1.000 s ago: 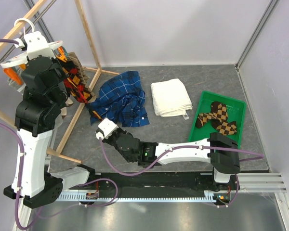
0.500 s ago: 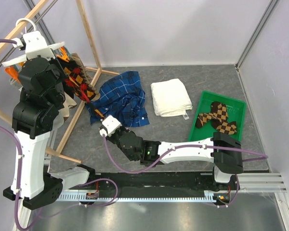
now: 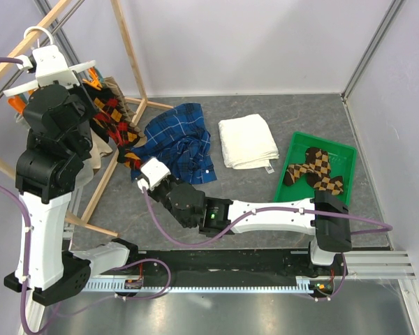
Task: Remove the socks clipped to the hanger
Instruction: Remove the sock from the hanger.
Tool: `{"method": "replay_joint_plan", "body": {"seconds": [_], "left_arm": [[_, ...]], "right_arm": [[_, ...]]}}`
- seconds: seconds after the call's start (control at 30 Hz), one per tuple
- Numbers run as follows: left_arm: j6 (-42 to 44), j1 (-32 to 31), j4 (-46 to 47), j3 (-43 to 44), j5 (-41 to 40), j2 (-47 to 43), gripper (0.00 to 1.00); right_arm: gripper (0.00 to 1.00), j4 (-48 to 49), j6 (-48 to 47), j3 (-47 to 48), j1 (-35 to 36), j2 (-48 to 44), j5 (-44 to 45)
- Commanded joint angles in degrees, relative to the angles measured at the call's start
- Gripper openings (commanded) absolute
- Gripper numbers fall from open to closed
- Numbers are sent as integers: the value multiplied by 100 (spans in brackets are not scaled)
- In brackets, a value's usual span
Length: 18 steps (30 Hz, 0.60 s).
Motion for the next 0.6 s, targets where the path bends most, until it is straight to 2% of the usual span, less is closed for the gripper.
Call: {"method": "replay_joint_plan", "body": {"seconds": [0.0, 0.03, 0.1, 0.2, 0.37, 0.4, 0.43, 0.5, 0.57], "left_arm": [[-101, -12, 192, 108, 339, 27, 2], [-23, -12, 183, 117, 409, 36, 6], [-57, -12, 157, 152, 436, 45, 26], [-13, -12, 157, 205, 436, 54, 4], [-31, -21, 157, 231, 515, 80, 3], [-57, -12, 157, 222, 506, 89, 16], [-66, -12, 174, 214, 489, 98, 37], [-22, -12, 166, 205, 489, 124, 41], [4, -12, 166, 213, 489, 133, 37]], "right_arm": [[0, -10, -133, 616, -4, 115, -213], [0, -19, -142, 678, -4, 151, -231], [0, -54, -150, 783, -31, 212, -283], [0, -80, -142, 793, -40, 256, -319], [0, -107, -54, 775, -40, 274, -415], [0, -107, -54, 784, -31, 274, -424], [0, -115, -62, 801, -31, 283, -433], [0, -142, -80, 828, -40, 291, -451], [0, -133, -98, 828, -40, 291, -451]]}}
